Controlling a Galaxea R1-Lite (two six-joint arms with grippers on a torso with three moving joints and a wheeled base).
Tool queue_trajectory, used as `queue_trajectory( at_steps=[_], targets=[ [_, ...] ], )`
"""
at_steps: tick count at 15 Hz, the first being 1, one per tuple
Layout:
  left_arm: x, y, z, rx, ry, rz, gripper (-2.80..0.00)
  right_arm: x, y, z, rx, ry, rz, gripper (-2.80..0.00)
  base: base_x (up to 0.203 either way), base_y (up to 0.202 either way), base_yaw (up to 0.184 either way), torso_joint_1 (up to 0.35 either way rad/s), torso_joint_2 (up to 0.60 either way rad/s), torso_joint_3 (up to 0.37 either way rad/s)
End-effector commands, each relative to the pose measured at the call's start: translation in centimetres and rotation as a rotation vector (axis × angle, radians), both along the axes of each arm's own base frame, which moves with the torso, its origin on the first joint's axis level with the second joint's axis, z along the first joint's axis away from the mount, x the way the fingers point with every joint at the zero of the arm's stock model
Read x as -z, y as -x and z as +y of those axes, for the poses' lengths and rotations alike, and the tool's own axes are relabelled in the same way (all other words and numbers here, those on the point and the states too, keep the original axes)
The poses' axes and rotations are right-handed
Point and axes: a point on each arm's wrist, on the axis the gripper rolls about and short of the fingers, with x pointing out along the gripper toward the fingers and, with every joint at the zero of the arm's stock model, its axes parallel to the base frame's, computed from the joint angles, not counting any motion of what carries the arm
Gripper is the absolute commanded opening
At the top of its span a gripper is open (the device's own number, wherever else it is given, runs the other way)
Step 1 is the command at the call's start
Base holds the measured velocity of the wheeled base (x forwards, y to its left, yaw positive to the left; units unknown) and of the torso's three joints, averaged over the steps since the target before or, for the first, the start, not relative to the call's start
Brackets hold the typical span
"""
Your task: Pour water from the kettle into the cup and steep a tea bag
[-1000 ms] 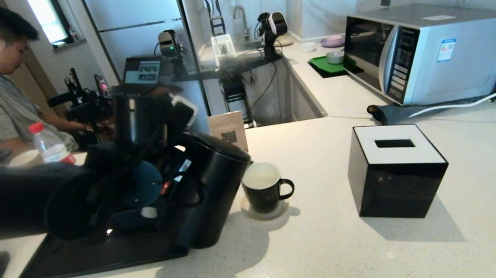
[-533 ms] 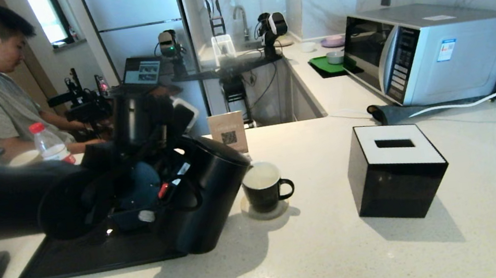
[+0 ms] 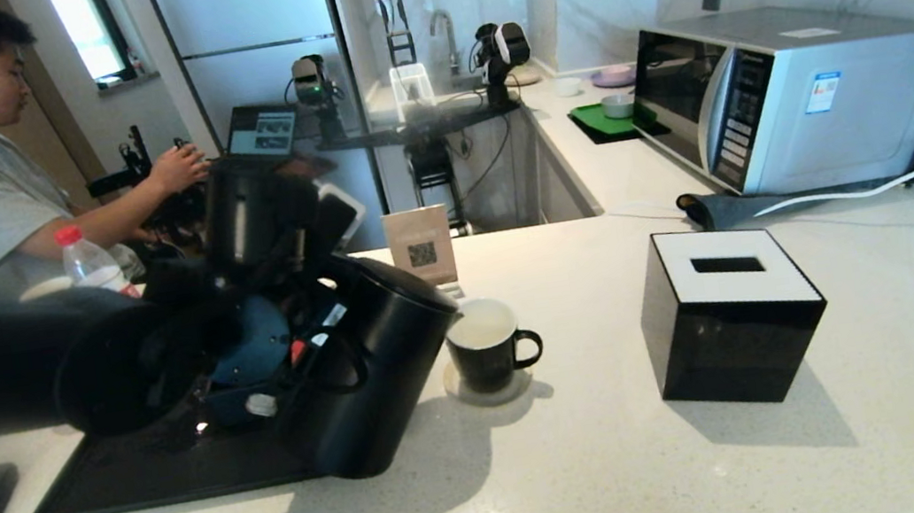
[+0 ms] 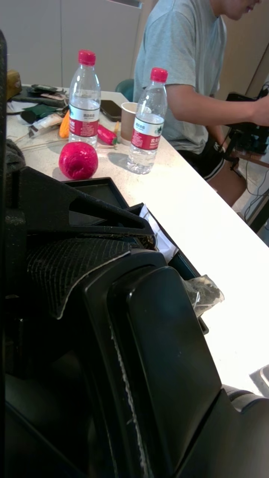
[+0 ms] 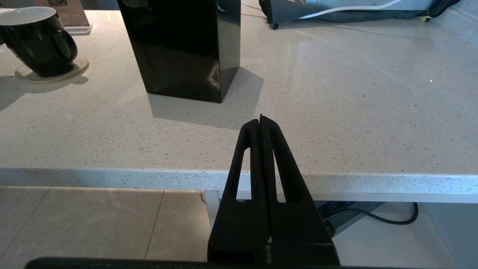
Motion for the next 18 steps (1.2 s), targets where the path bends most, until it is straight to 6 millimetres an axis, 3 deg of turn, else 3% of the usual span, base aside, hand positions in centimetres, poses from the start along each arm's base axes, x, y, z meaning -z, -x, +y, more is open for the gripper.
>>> queue_trajectory(
  at_steps=[1,18],
  targets=[
    [-0.23,0.03,-0.06,0.0,-0.001,-0.005,-2.8,0.0,-0.01,0.0,-0.001,0.0,0.001,-2.8,0.0,0.0,0.0,0.0,0.0,0.0],
    [-1.1,0.3,-0.71,0.021,-0.023,0.031,-2.8,0.0,-0.01,0.0,-0.001,0.0,0.001,-2.8,0.0,0.0,0.0,0.0,0.0,0.0]
  ],
)
